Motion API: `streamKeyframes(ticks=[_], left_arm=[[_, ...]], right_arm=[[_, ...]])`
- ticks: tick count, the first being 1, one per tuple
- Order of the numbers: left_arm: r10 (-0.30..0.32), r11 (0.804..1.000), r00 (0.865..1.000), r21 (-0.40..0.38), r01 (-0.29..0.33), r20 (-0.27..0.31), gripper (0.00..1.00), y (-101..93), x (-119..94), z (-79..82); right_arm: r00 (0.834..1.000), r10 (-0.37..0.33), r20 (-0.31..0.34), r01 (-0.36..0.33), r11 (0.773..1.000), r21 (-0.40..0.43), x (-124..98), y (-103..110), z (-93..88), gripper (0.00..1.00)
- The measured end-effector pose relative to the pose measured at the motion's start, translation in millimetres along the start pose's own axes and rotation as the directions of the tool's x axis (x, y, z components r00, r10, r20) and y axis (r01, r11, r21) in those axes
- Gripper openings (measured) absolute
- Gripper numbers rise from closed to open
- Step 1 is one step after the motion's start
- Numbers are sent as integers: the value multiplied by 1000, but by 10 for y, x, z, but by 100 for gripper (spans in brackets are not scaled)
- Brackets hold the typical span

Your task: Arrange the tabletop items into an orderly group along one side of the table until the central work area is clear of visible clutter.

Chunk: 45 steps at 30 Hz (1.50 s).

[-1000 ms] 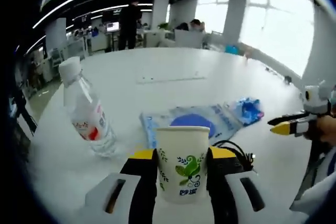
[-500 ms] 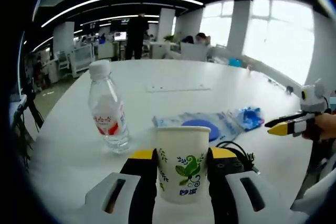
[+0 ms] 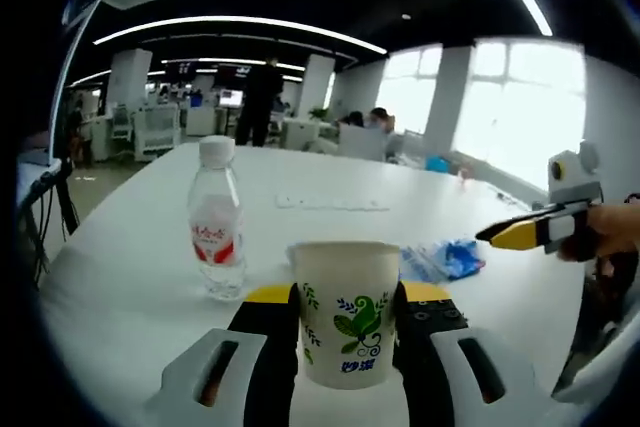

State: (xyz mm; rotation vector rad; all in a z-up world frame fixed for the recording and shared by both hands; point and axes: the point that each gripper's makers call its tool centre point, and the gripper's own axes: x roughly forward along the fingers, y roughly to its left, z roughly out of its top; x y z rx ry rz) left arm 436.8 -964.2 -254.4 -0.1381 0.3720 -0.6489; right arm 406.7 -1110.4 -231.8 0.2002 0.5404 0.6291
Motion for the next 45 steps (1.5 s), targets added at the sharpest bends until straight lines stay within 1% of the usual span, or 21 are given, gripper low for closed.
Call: streamKeyframes(ticks=[1,2,4,5,7,9,10,12,13,15,16,17,18,20,21,25,28,32,37,40,45], left_arm=[[-4,1000,1000,1,4,4,34,-1,-11,-2],[-6,1000,1000,4,6,6,34,-3,-26,-7],[-18,1000,1000,9,17,9,34,-18,-48,-14],[-24,1000,1000,13,24,11,34,-33,-58,-17],[-39,999,999,38,39,2,34,-69,-69,-37],[-49,998,999,45,49,0,34,-103,-84,-42],[-52,997,999,51,53,-6,34,-110,-91,-53],[-57,997,998,48,57,-8,34,-121,-106,-69],[-58,997,998,46,58,-7,34,-123,-111,-73],[-57,997,998,47,57,-9,34,-111,-118,-91],[-57,997,998,45,58,-12,34,-112,-124,-101],[-57,997,998,45,58,-13,34,-112,-129,-107],[-58,997,998,46,59,-14,34,-118,-134,-109],[-62,997,998,52,63,-18,34,-125,-141,-124],[-66,996,998,55,67,-20,34,-131,-143,-129],[-78,995,997,65,79,-25,34,-152,-140,-142],[-79,995,997,63,80,-26,34,-162,-132,-142],[-95,991,995,92,99,-43,34,-201,-133,-163],[-111,988,993,102,115,-45,34,-230,-136,-170],[-110,988,993,103,114,-43,35,-219,-130,-168],[-112,987,993,113,116,-43,35,-219,-143,-165]], right_arm=[[1000,19,2,-19,1000,-10,30,66,33,31],[999,54,-2,-54,998,-45,75,178,76,31],[996,88,-25,-90,991,-101,136,314,111,30],[992,116,-53,-123,980,-153,185,428,124,30],[984,153,-91,-170,960,-224,272,591,145,29],[980,149,-129,-180,945,-272,343,655,144,32],[974,166,-155,-206,934,-291,388,730,145,33],[963,198,-183,-247,917,-313,447,850,167,32],[962,202,-182,-251,915,-316,465,881,190,31],[954,218,-204,-276,903,-330,508,947,201,29],[949,224,-223,-293,891,-348,523,978,190,28],[947,226,-229,-297,886,-356,533,992,190,27],[947,227,-227,-297,888,-351,543,1002,199,28],[941,248,-231,-317,887,-335,560,1047,206,28],[934,263,-241,-334,884,-329,566,1086,198,28],[916,270,-296,-366,863,-347,615,1141,113,27],[904,292,-314,-392,858,-332,647,1202,84,27],[893,296,-340,-409,849,-334,681,1241,37,25],[882,304,-361,-424,846,-323,732,1281,-6,24],[869,310,-386,-442,838,-321,744,1319,-62,23],[864,307,-400,-446,835,-322,779,1338,-105,23]])
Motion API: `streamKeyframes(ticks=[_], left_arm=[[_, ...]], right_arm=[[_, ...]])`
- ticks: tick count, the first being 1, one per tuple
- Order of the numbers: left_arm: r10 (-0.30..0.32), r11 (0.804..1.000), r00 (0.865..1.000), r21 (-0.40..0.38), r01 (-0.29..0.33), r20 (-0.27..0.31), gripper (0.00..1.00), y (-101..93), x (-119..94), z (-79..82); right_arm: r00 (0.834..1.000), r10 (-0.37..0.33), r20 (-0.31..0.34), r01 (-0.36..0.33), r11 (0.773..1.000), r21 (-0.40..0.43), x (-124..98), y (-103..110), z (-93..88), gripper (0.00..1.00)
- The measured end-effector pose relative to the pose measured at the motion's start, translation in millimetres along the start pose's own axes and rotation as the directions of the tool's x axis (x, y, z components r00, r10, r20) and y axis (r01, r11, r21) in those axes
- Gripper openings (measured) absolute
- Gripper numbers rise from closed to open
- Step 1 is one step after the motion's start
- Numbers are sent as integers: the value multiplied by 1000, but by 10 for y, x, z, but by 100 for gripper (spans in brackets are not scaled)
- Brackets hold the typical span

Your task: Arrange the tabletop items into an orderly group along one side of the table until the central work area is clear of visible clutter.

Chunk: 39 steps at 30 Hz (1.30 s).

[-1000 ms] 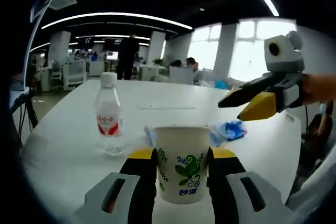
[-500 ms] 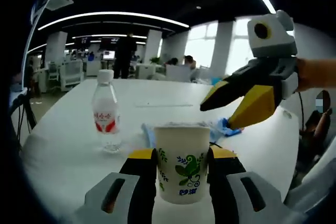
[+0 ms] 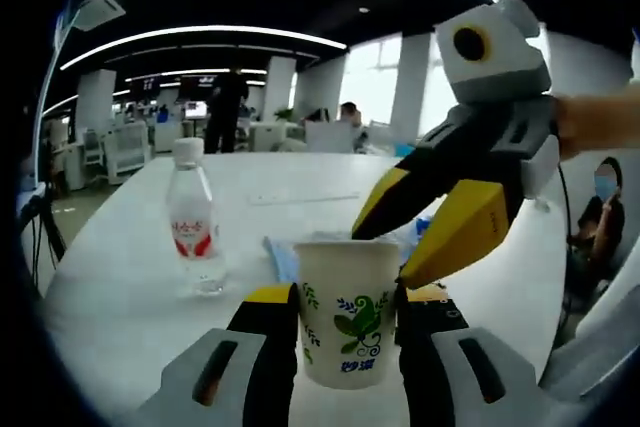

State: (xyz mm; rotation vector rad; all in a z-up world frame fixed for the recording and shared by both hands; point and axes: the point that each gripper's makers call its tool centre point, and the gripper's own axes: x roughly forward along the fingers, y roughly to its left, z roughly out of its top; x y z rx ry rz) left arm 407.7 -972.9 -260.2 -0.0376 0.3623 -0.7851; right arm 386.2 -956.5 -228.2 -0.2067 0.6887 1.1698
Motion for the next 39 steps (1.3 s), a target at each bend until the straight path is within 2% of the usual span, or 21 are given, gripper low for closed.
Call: streamKeyframes(ticks=[4,9,13,15,21,24,31,32,34,36,39], left_arm=[[-1,1000,1000,-2,1,9,35,10,-10,15],[-17,1000,1000,19,17,3,35,-40,-38,-3],[-24,1000,1000,19,24,-11,37,-78,-46,-39],[-25,999,999,36,27,-33,37,-107,-41,-78],[-27,1000,999,-8,27,-40,39,-115,-51,-114],[11,1000,997,-5,-11,-80,40,-50,-49,-166],[35,999,994,-30,-38,-100,56,-17,-64,-231],[39,998,993,-41,-44,-108,57,-7,-74,-252],[49,992,990,-112,-63,-129,58,12,-108,-314],[49,986,991,-152,-68,-124,57,27,-135,-343],[61,986,990,-145,-78,-124,57,43,-193,-387]], right_arm=[[1000,0,-26,0,1000,13,55,-15,-51,20],[999,0,-42,1,1000,17,84,-7,-82,10],[996,62,-71,-60,998,23,131,125,-125,0],[992,32,-125,-42,996,-81,133,106,-198,0],[992,33,-125,-39,998,-45,134,117,-207,0],[993,18,-115,-25,998,-56,128,95,-179,0],[994,3,-114,-11,998,-65,133,83,-167,0],[993,-4,-115,-4,997,-72,131,70,-165,0],[993,-13,-115,4,997,-76,132,48,-163,0],[993,-26,-112,17,997,-82,135,23,-151,0],[993,-48,-105,37,994,-106,143,-22,-113,0]])
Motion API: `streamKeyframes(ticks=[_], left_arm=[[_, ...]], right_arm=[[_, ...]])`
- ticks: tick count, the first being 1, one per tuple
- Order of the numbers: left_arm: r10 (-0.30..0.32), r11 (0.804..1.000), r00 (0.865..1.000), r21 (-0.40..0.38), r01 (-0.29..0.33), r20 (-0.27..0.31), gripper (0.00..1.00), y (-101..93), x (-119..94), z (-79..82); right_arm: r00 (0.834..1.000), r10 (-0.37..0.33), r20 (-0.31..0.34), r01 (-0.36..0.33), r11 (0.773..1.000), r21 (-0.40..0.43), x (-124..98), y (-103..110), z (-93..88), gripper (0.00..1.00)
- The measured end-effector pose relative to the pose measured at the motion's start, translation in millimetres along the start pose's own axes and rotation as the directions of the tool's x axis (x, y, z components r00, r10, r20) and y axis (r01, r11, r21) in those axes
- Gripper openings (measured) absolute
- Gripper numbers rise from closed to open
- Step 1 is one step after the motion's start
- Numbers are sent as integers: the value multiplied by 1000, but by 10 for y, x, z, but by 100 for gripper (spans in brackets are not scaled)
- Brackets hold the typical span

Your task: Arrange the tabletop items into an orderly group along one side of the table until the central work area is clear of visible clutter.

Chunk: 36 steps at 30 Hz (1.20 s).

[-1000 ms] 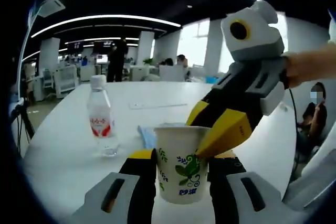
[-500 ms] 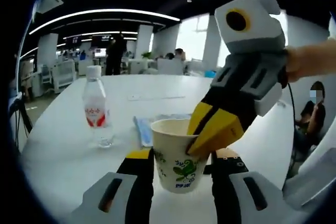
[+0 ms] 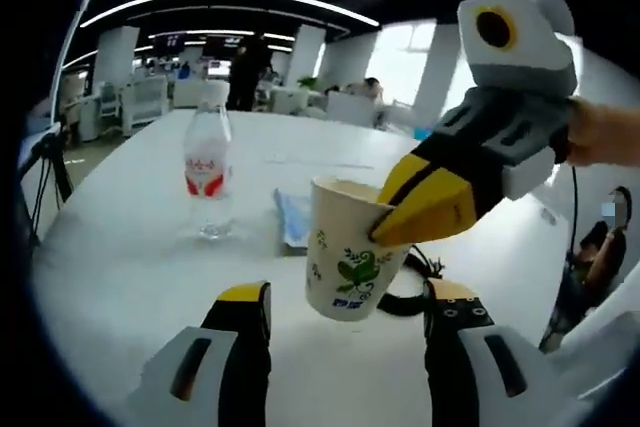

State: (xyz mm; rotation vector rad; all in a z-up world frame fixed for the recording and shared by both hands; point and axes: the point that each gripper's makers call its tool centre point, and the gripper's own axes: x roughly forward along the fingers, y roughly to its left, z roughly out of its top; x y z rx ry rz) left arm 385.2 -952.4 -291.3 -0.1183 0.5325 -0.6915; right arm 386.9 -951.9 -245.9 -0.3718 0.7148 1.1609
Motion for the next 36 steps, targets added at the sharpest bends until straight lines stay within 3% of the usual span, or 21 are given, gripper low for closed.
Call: streamKeyframes(ticks=[16,26,36], left_arm=[[15,999,1000,-41,-14,4,54,127,-135,-78],[19,998,1000,-64,-17,18,52,193,-158,-94],[32,995,999,-100,-30,18,52,298,-204,-168]], right_arm=[[997,-79,-4,79,995,-68,96,-335,144,0],[994,-100,-31,96,988,-117,384,-399,134,0],[992,-112,-50,107,989,-104,646,-475,63,0]])
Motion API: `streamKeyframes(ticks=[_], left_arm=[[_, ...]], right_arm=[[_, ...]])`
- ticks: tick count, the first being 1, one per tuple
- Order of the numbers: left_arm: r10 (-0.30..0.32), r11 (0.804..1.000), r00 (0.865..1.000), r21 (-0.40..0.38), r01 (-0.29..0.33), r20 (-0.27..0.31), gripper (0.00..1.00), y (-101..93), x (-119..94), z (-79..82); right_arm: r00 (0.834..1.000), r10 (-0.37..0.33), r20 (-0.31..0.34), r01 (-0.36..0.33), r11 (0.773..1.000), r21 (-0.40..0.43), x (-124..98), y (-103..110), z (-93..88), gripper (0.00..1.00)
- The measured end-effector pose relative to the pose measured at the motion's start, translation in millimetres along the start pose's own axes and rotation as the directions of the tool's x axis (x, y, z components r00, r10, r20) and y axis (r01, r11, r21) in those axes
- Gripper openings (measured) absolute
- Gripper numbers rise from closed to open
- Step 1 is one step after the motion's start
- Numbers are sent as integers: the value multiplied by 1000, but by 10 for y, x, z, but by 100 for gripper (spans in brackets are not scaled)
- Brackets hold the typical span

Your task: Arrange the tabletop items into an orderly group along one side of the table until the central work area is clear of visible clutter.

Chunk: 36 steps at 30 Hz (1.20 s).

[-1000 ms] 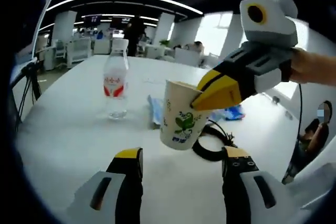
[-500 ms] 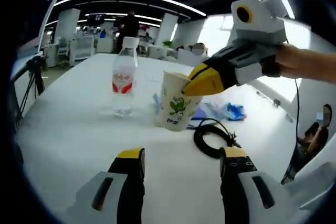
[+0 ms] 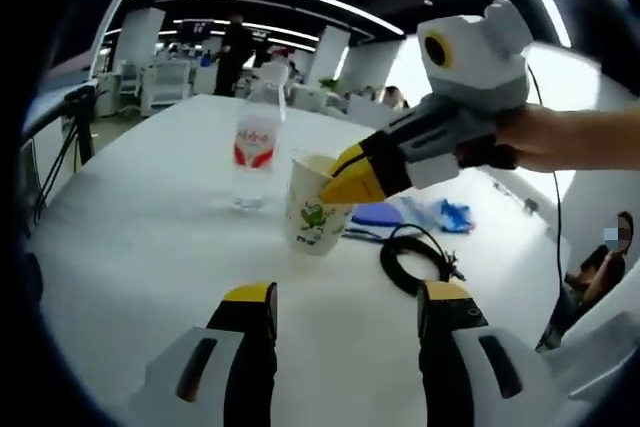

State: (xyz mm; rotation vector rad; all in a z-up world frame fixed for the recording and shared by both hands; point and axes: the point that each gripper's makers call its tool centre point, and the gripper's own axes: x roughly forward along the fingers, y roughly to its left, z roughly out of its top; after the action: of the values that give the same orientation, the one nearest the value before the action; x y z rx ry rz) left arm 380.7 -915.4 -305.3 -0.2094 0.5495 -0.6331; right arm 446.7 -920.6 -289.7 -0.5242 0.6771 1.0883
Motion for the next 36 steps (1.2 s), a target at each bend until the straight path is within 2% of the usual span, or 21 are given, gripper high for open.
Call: streamKeyframes(ticks=[13,29,31,34,36], left_arm=[[12,1000,1000,-21,-12,-9,52,109,-22,-27],[2,998,1000,-63,-3,-13,53,103,-30,-62],[0,997,1000,-73,-1,-13,54,110,-32,-66],[1,995,1000,-103,-2,-13,54,136,-35,-81],[5,995,1000,-103,-6,-11,54,142,-39,-81]], right_arm=[[1000,11,-20,-11,1000,4,125,99,-98,0],[999,20,-32,-19,999,30,152,141,-138,2],[999,14,-49,-12,999,43,152,130,-180,8],[1000,-9,-28,10,999,43,146,84,-166,25],[1000,-22,-19,23,998,64,129,54,-160,31]])
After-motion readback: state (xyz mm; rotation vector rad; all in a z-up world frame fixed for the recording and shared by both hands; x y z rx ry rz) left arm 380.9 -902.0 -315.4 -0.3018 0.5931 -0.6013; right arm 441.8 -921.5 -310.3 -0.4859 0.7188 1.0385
